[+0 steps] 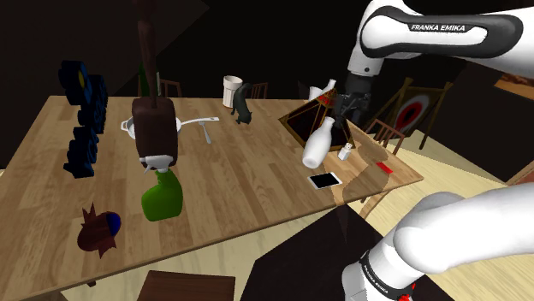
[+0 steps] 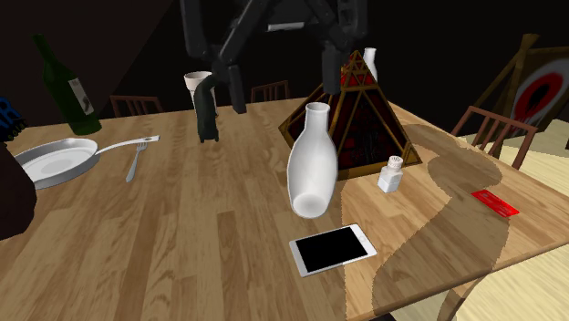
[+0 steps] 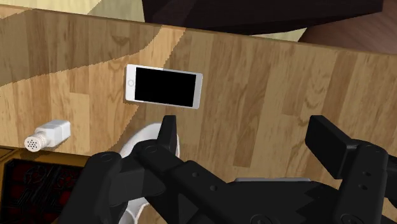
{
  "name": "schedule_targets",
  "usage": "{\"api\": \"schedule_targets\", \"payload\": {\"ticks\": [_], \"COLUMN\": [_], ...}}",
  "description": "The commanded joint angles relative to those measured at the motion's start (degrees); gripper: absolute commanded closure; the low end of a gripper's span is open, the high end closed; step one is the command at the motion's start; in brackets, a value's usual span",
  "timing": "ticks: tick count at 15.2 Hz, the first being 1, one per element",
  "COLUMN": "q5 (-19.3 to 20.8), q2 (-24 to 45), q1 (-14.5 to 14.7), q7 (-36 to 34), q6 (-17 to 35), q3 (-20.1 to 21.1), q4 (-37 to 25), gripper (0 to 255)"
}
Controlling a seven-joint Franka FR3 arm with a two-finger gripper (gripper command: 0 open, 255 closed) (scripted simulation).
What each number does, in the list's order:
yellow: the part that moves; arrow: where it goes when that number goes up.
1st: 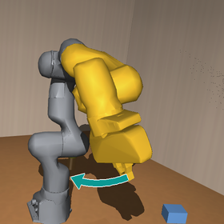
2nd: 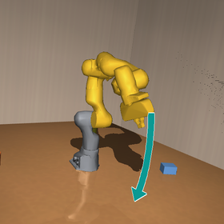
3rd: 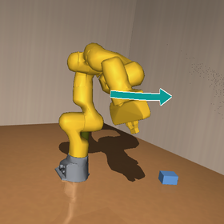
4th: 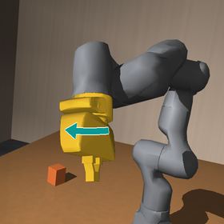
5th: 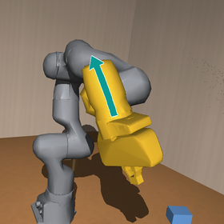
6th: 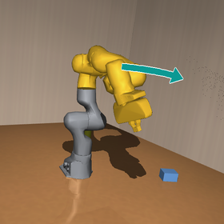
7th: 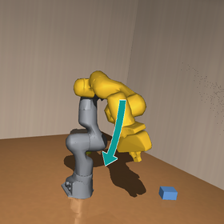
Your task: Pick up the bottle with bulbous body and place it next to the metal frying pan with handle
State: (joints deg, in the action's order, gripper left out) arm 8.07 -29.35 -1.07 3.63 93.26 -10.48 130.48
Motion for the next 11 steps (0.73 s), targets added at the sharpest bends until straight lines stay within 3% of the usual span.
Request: {"api": "schedule_targets", "payload": {"ticks": [1,11], "q5": [0.08,-4.18], "q2": [4.22,26.2], "q1": [-0.27,-2.03], "q7": [1.83,11.84], "q6": [1.89,7.59], "q3": [-1.74,-8.78], "q4": [-2.44,-18.28], "gripper": [0,0]}}
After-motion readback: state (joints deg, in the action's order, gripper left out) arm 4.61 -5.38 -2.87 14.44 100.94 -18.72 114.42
